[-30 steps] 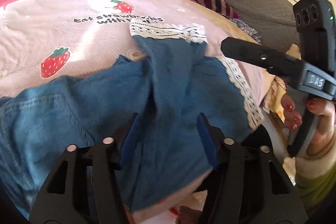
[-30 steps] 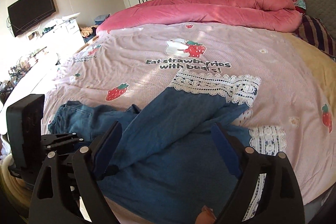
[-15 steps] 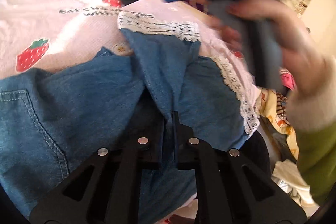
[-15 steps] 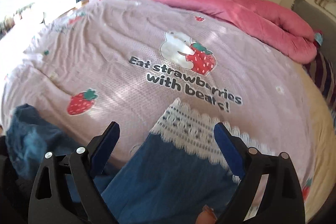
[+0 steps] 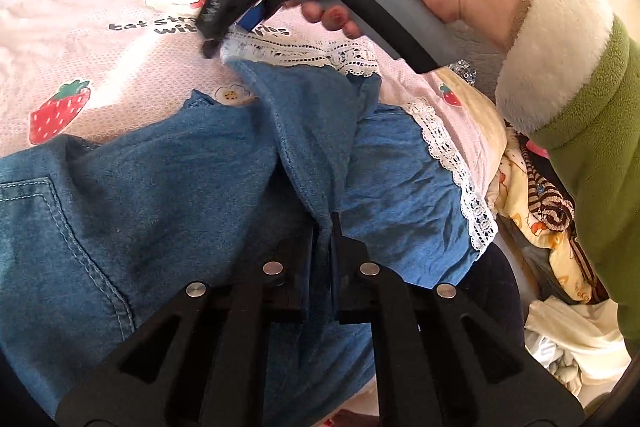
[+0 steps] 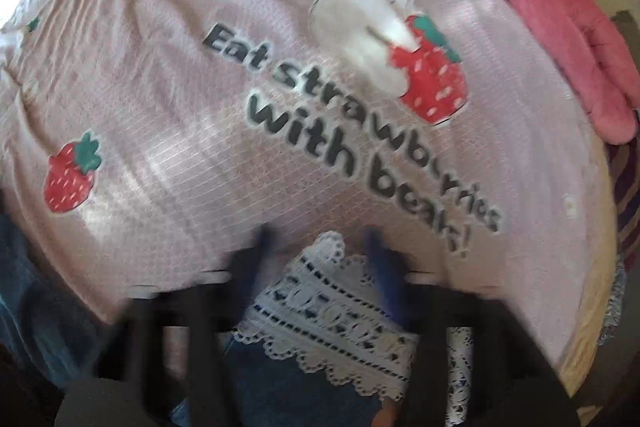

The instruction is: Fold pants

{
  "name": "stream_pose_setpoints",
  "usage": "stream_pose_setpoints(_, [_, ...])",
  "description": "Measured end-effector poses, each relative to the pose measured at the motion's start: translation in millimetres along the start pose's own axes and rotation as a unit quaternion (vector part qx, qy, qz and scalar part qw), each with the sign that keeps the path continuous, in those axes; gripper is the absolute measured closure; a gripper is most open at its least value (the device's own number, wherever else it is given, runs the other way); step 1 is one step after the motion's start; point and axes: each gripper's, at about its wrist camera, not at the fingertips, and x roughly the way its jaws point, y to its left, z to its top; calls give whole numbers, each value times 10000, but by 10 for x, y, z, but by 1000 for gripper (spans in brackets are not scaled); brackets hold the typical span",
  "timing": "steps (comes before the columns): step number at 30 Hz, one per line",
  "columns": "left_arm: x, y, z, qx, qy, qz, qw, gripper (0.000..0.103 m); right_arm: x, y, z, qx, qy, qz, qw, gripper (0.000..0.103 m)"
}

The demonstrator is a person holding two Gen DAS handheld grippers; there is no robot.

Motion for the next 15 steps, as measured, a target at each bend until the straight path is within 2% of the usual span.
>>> stream_pose_setpoints(2, [-1,27,7,-1,20,51,10000,101,-117,-13,-99,-35,-259,-61,9996,91])
stream_pose_setpoints(7, [-47,79,27,-41,-35,84,10000,101,-670,-294,-603,606,-1185,428,9902,92])
stream_pose_setpoints(9, [-72,77,22,-11,-57,112,9999,101,-969,-471,-942,983,-1660,664,9790,92])
stream_pose_setpoints(12, [-106,48,1,87,-98,176,9998,101,-1371,-653,-1378,1410,-2116,706,9646,92])
stream_pose_setpoints(15, [-135,10,-21,187,-114,207,9995,101,-1640,-824,-1987,1907,-2500,856,9454,92])
